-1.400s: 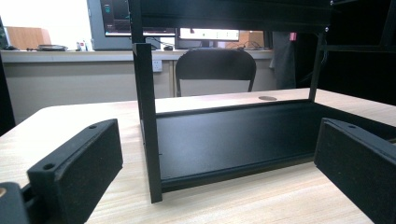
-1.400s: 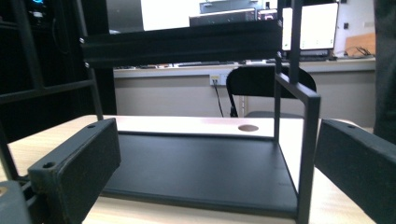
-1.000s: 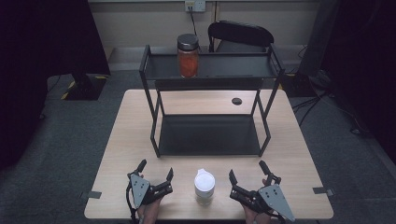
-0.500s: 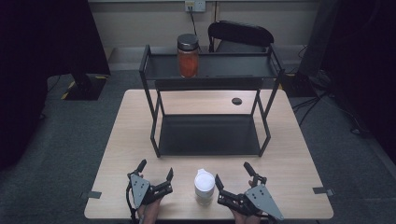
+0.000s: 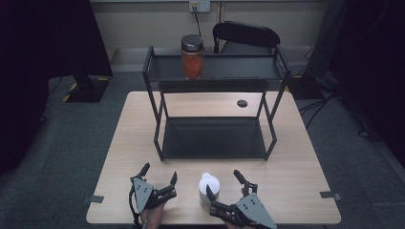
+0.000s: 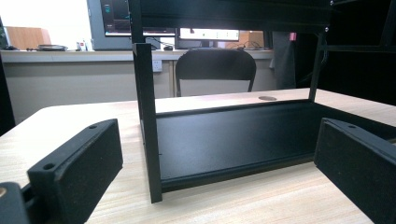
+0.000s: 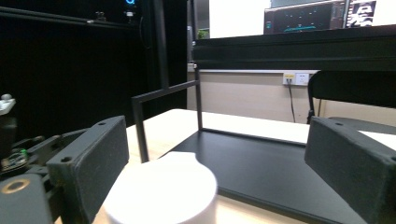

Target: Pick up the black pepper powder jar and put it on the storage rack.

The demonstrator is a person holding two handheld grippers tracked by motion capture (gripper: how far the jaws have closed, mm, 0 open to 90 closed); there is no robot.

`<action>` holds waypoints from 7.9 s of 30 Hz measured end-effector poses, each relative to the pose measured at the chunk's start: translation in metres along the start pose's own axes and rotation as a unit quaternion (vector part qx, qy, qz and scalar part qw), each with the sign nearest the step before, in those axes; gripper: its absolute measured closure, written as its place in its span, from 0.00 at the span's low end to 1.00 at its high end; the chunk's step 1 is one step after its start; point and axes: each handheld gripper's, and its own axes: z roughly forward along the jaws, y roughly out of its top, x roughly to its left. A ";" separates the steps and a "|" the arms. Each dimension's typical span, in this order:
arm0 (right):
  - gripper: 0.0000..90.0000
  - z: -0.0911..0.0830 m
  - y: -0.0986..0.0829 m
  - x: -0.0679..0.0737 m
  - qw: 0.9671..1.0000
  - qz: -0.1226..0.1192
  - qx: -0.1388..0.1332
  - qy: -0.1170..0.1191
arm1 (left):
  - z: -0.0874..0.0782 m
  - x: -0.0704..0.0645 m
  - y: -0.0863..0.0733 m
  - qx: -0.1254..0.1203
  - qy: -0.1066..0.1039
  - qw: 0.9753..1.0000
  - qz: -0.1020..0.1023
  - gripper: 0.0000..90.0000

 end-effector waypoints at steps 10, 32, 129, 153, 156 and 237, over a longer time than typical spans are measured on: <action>0.14 0.008 -0.004 0.012 0.999 -0.014 0.034 0.013 | 0.000 0.000 0.000 0.000 0.000 1.000 0.000 0.00; 0.28 0.012 -0.016 0.014 0.996 -0.004 0.086 0.022 | 0.000 0.000 0.000 0.000 0.000 1.000 0.000 0.00; 0.34 0.056 0.118 -0.020 0.998 -0.054 -0.014 -0.025 | 0.000 0.000 0.000 0.000 0.000 1.000 0.000 0.01; 0.34 0.115 0.179 -0.042 0.997 -0.055 -0.037 -0.044 | 0.000 0.000 0.000 0.000 0.001 1.000 0.000 0.01; 0.34 0.122 0.189 -0.044 0.996 -0.057 -0.039 -0.047 | 0.000 0.000 0.000 0.000 0.001 1.000 0.000 0.01; 0.34 0.237 0.241 -0.084 0.995 -0.031 -0.007 -0.099 | 0.001 -0.001 0.000 0.000 0.005 1.000 0.000 0.01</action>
